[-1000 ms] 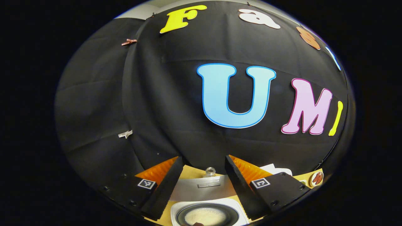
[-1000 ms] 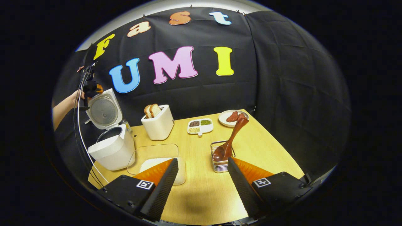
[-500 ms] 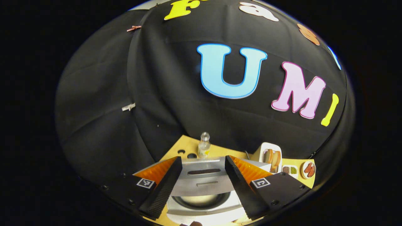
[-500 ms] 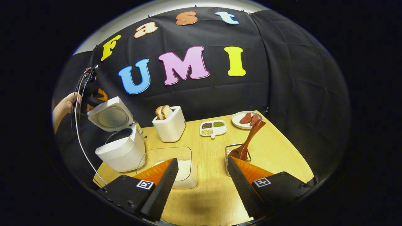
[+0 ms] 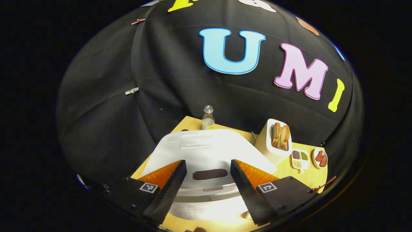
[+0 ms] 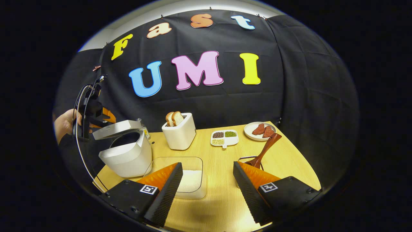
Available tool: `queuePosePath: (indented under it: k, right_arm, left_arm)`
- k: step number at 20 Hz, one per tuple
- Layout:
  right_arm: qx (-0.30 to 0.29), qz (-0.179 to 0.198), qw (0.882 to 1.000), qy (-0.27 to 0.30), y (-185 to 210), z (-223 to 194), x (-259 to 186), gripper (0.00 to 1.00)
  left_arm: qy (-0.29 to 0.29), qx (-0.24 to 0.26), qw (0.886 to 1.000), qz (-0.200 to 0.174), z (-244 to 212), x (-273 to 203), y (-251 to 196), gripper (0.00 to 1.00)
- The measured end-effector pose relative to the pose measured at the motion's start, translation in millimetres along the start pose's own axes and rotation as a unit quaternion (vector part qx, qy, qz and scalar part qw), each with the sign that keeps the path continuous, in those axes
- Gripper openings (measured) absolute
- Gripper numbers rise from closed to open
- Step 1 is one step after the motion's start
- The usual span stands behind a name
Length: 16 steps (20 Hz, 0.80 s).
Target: Close the left gripper, press the button to open the rice cooker; take a wooden spoon from the chopstick holder with the right hand, scoop a spoonful of rice and pour it into the rice cooker, then put the wooden spoon back into the chopstick holder.
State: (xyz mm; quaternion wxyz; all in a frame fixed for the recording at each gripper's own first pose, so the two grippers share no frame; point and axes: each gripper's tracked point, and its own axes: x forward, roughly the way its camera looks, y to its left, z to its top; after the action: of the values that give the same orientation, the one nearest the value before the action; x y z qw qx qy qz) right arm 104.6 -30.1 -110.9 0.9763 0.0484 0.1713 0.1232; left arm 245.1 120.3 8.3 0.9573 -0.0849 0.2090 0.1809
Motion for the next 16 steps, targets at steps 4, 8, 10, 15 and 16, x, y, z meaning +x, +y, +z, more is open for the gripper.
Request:
queuePosePath:
  k: [4, 8, 10, 15, 16]
  right_arm:
    - [0.004, -0.011, 1.000, 0.001, -2.3, -2.4, 0.6, 0.99]
    - [0.012, -0.021, 1.000, 0.002, -5.5, -4.1, 2.4, 0.99]
    - [0.014, -0.025, 1.000, 0.003, -6.3, -5.7, 2.7, 0.99]
    - [0.004, -0.025, 1.000, 0.011, -5.9, -13.3, 3.7, 0.99]
    - [0.002, -0.022, 1.000, 0.014, -3.9, -15.4, 3.7, 0.99]
  left_arm:
    - [0.019, 0.010, 1.000, -0.002, -29.9, 11.9, -0.4, 0.98]
    - [0.038, 0.020, 0.999, 0.000, -58.0, 26.1, 0.8, 0.98]
    - [0.040, 0.026, 0.999, 0.003, -67.4, 30.8, 0.3, 0.98]
    - [0.028, 0.033, 0.999, -0.004, -71.1, 34.2, 0.2, 0.99]
    - [0.026, 0.035, 0.999, -0.006, -71.4, 34.2, -0.2, 0.99]
